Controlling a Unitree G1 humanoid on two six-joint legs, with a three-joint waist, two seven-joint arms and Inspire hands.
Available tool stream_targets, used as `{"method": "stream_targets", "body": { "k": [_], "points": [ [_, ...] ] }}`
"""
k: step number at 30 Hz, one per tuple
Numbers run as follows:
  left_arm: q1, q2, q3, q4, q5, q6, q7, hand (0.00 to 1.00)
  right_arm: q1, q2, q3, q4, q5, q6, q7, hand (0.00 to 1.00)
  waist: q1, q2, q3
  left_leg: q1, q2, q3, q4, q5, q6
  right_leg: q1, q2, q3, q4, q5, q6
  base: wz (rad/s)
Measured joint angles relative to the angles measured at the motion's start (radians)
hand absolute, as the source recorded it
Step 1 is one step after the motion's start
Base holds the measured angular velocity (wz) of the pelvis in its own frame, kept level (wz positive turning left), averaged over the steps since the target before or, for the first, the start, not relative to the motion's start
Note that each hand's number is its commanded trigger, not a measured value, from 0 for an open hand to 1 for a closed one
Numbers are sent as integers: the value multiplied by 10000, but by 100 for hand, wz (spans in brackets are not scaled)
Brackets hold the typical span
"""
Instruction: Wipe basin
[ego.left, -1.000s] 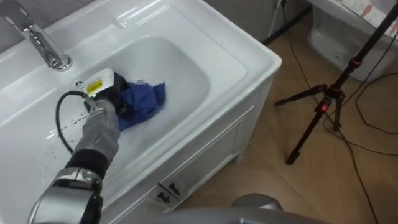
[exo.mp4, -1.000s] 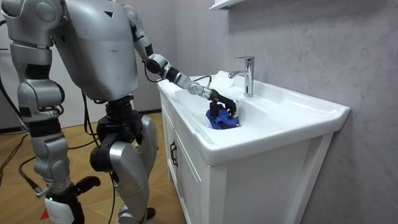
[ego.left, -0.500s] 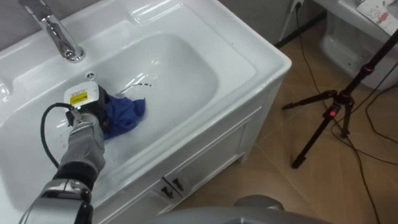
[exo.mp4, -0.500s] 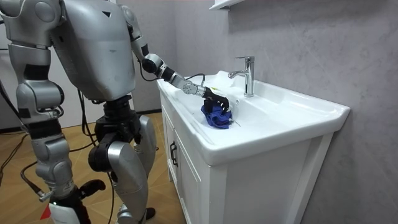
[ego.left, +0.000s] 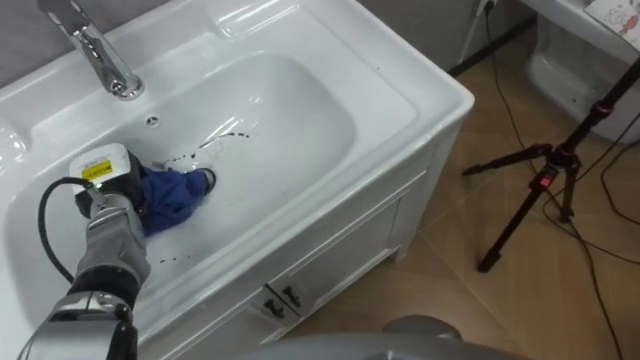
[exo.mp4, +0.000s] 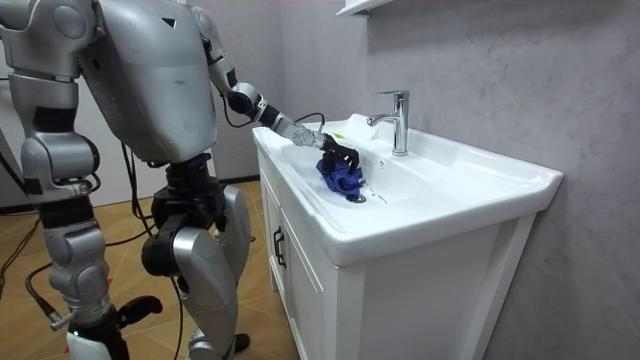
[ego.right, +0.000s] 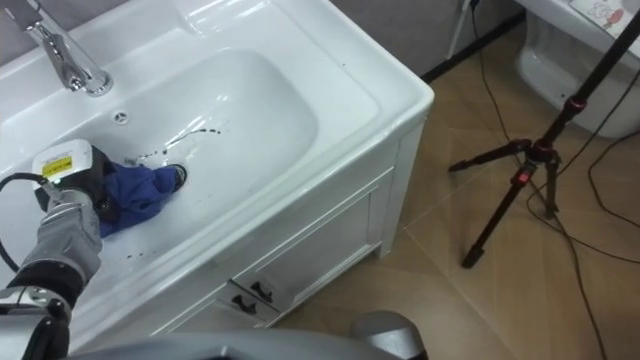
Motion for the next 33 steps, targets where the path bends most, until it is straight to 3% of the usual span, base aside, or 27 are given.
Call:
{"method": "stream_targets", "body": {
  "k": [19,27,33],
  "points": [
    [81,109,6,83,206,63,-209,100,-511,-54,26,-284,104,217,-126,0,258,64,-36,-31,22,-217,19,1,0,16,-18,-296,60,-41,-37,2],
    [131,130,648,82,-2453,31,-85,100,-470,-164,-12,-70,697,9,-446,0,251,72,-22,116,30,-371,10,1,0,190,-12,-339,44,-60,-63,2],
    [119,101,816,38,-2950,-81,151,100,-450,-107,-67,-94,711,2,-413,0,237,-68,-17,107,13,-406,13,0,0,103,-43,-329,245,-130,-59,3]
  ]
}}
